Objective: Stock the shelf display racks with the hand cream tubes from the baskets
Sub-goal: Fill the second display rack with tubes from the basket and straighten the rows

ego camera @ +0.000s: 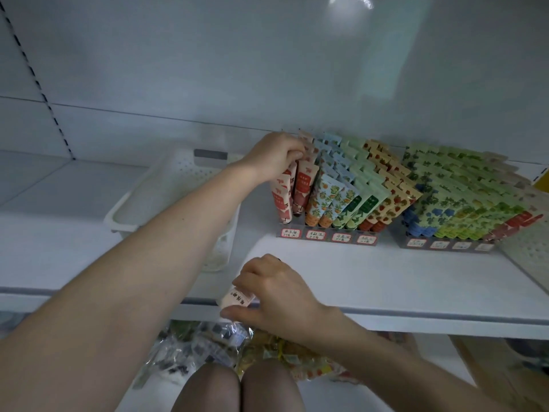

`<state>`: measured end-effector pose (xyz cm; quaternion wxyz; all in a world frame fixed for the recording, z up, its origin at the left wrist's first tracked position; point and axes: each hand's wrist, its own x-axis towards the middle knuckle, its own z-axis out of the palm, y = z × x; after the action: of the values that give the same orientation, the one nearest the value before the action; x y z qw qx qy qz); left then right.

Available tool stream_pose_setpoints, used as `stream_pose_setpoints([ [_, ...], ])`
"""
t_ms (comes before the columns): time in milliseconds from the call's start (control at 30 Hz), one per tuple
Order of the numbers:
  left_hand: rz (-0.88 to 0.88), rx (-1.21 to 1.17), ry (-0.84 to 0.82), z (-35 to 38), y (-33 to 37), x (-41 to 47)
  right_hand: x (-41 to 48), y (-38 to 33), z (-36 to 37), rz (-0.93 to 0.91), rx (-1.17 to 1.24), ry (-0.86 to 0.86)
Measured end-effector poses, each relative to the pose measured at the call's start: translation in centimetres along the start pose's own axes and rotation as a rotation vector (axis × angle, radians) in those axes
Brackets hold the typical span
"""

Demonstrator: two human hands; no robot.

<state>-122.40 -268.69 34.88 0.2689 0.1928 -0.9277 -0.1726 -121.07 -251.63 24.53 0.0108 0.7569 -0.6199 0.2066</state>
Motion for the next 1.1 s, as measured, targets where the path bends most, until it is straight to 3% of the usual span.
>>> stream_pose_setpoints([
  [267, -0.007, -0.024, 0.001, -0.2, 0.4, -0.5, -0.2, -1.0, 1.5, 0.0, -0.11, -0.017],
  [467, 0.008, -0.031, 0.015, -0.2, 0.3, -0.4, 0.1, 0.2, -1.1, 0.008, -0.017, 0.152],
  [567, 0.016, -0.025, 0.013, -0.1, 0.1, -0.2, 0.7, 2.0, -4.3, 0.08, -0.106, 0.212],
  [733, 0.013, -0.027, 0.025, 0.1, -0.3, -0.1, 1.6, 4.8, -10.3, 0.329, 0.011, 0.341],
  [833, 0.031, -0.027, 0.032, 0.2, -0.3, -0.1, 3.0, 6.0, -11.5, 0.372, -0.023, 0.487],
  [1100, 0.041, -0.044, 0.059, 0.3, -0.1, -0.1, 4.8, 8.2, -8.9, 0.385, -0.078, 0.515],
])
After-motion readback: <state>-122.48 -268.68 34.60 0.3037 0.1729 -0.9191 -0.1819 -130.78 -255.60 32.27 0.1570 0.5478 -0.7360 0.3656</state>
